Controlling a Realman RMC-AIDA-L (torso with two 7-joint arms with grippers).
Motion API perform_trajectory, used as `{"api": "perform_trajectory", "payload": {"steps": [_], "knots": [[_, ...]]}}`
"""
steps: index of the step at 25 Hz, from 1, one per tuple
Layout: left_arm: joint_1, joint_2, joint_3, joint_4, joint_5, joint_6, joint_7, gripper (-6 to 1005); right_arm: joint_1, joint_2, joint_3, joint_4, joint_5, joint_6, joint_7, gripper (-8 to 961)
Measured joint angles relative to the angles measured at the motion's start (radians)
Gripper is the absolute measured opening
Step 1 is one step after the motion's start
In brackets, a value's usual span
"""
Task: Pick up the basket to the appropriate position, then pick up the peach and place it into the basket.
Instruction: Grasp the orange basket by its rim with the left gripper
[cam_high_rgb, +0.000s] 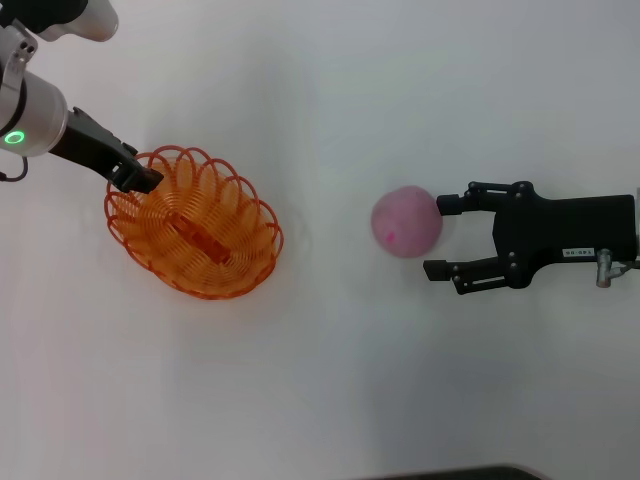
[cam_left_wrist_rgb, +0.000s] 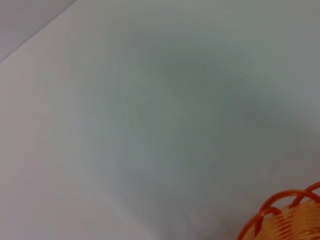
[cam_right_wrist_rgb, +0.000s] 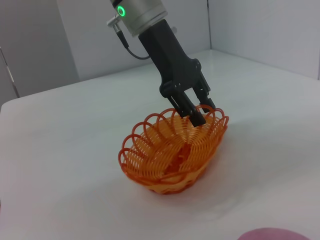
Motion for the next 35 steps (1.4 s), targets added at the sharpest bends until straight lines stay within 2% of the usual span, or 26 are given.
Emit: {"api": "perform_trajectory", "payload": {"steps": [1,12,18,26,31,35], "knots": [[-0.001,0.000,0.001,-0.001,0.000,-0.001,0.000,493,0.000,0.000,0.000,0.000,0.000,0.000,0.000,916],[-0.001,0.002,0.004,-0.003,0.008,0.002,-0.003,253,0.004,0.003,-0.001,0.002,0.001,0.001,0.002,916],[-0.011,0.008,-0.014,0.006,0.010,0.048,-0.055,156,0.005,0.003,0.000,0.002,0.005,0.001,0.002,916],[-0.057,0.028,-0.136,0.019,0.005,0.191,-0.120,146,0.006,0.002,0.001,0.002,0.014,-0.002,0.002,916],[-0.077,0.039,-0.204,0.021,-0.011,0.261,-0.151,79,0.014,0.003,0.001,0.009,0.015,-0.006,0.002,916],[-0.084,0.046,-0.273,0.021,-0.037,0.316,-0.162,76,0.018,0.004,0.001,0.013,0.016,-0.002,0.002,916]]}}
